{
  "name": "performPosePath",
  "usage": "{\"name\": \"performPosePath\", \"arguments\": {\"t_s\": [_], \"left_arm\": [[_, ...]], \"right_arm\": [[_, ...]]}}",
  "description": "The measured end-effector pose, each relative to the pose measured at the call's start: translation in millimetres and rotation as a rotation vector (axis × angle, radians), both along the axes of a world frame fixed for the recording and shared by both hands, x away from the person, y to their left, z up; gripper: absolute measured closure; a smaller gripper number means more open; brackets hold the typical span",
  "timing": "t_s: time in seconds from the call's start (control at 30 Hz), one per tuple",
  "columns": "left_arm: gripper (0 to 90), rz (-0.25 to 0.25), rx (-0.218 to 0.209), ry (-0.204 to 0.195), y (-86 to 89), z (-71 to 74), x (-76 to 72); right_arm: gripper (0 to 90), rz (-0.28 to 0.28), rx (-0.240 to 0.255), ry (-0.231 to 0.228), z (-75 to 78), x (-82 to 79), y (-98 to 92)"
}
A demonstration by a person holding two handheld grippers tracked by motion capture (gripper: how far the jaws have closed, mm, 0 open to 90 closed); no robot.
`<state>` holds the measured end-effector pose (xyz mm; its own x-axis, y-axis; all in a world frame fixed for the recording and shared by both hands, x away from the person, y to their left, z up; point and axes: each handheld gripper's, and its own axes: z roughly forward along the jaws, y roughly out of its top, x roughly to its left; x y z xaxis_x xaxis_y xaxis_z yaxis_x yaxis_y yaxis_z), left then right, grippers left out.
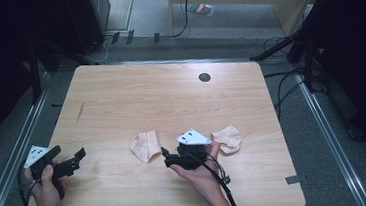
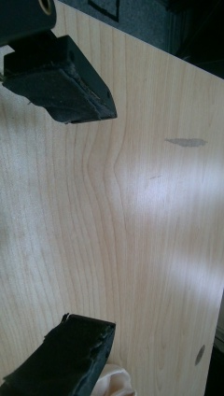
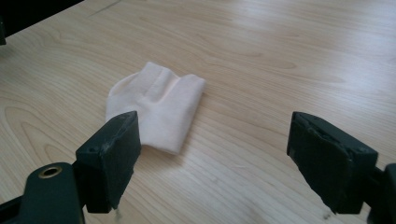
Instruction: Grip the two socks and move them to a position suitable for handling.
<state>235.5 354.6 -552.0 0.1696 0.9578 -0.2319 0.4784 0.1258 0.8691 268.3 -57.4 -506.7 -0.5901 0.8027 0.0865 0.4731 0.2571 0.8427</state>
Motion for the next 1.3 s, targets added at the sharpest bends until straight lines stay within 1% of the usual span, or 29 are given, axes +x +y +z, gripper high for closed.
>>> {"name": "performPosePath", "arguments": {"t_s": [0.1,0.13,0.17,0.2,0.23,0.27,0.3,0.43,0.47,0.53,0.63,0.67,0.73,0.8,0.83,0.87,0.9,0.93,0.97,1.0,1.03,1.07,1.1,1.13,1.17,1.2,1.23,1.27,1.3], "left_arm": [[1.3,-0.011,-0.002,-0.004,-0.4,0.1,-0.8],[1.3,-0.011,-0.001,-0.005,-0.7,0.1,-0.9],[1.3,-0.013,-0.001,-0.004,-0.8,0.1,-1.0],[1.4,-0.014,-0.001,-0.004,-0.9,0.2,-1.0],[1.4,-0.014,0.001,-0.005,-1.0,0.2,-1.0],[1.3,-0.013,0.001,-0.004,-1.0,0.2,-0.9],[1.4,-0.013,0.001,-0.004,-1.0,0.2,-0.9],[1.3,-0.017,0.008,0.003,-0.8,0.2,-0.7],[1.4,-0.017,0.011,0.003,-1.2,0.2,-0.5],[1.4,-0.017,0.010,0.003,-1.5,0.2,-0.3],[1.4,-0.017,0.011,0.002,-1.7,0.0,-0.1],[1.4,-0.017,0.010,0.002,-1.6,0.0,-0.1],[1.4,-0.018,0.009,0.004,-1.3,0.0,-0.1],[1.4,-0.018,0.008,0.004,-0.9,0.1,-0.2],[1.4,-0.017,0.008,0.005,-0.8,0.1,-0.3],[1.4,-0.018,0.006,0.005,-0.9,0.0,-0.2],[1.4,-0.018,0.006,0.005,-0.9,0.0,-0.2],[1.4,-0.018,0.004,0.006,-1.0,0.0,-0.2],[1.4,-0.019,0.005,0.006,-1.0,0.0,-0.1],[1.4,-0.020,0.005,0.004,-1.1,0.0,-0.3],[1.4,-0.020,0.005,0.004,-1.1,0.0,-0.3],[1.4,-0.020,0.005,0.002,-1.4,0.0,-0.4],[1.4,-0.019,0.005,0.002,-1.6,0.0,-0.3],[1.4,-0.020,0.005,0.001,-1.7,-0.1,-0.2],[1.4,-0.020,0.006,0.001,-1.8,-0.1,-0.2],[1.5,-0.020,0.007,0.001,-1.8,0.0,-0.2],[1.5,-0.020,0.006,0.001,-1.7,0.0,-0.3],[1.5,-0.019,0.005,-0.001,-1.7,0.0,-0.5],[1.5,-0.019,0.005,-0.001,-1.7,0.0,-0.5]], "right_arm": [[19.3,0.015,0.000,0.017,-3.1,4.1,11.9],[21.5,0.024,0.001,0.029,-4.9,6.0,19.9],[21.5,0.024,0.001,0.029,-4.9,6.0,19.9],[25.1,0.044,-0.002,0.028,-6.8,6.7,28.0],[25.1,0.044,-0.002,0.028,-6.8,6.7,28.0],[28.0,0.064,-0.017,0.027,-9.1,7.7,36.5],[28.0,0.064,-0.017,0.027,-9.1,7.7,36.5],[30.8,0.079,-0.032,0.047,-14.4,11.8,50.7],[31.4,0.088,-0.041,0.060,-17.4,14.6,56.7],[31.9,0.092,-0.044,0.069,-19.2,16.0,59.8],[32.4,0.100,-0.075,0.096,-25.4,20.4,69.3],[34.1,0.092,-0.102,0.099,-29.2,23.3,75.5],[34.4,0.091,-0.111,0.104,-30.4,23.9,78.1],[35.9,0.091,-0.133,0.098,-33.3,24.4,82.1],[37.0,0.082,-0.152,0.097,-35.3,24.2,84.3],[38.6,0.074,-0.180,0.092,-40.6,24.0,87.4],[38.6,0.074,-0.180,0.092,-40.6,24.0,87.4],[46.4,0.071,-0.189,0.080,-40.9,23.1,88.4],[46.4,0.071,-0.189,0.080,-40.9,23.1,88.4],[60.2,0.067,-0.195,0.067,-40.5,21.5,88.2],[60.2,0.067,-0.195,0.067,-40.5,21.5,88.2],[74.8,0.073,-0.201,0.054,-40.7,19.7,88.3],[74.8,0.073,-0.201,0.054,-40.7,19.7,88.3],[80.4,0.075,-0.202,0.054,-40.6,19.6,88.4],[83.6,0.074,-0.199,0.056,-40.3,20.1,87.6],[84.5,0.081,-0.190,0.066,-39.7,21.8,85.7],[85.0,0.082,-0.168,0.087,-38.9,23.0,83.7],[85.3,0.075,-0.147,0.094,-36.6,24.1,79.5],[85.3,0.075,-0.147,0.094,-36.6,24.1,79.5]]}}
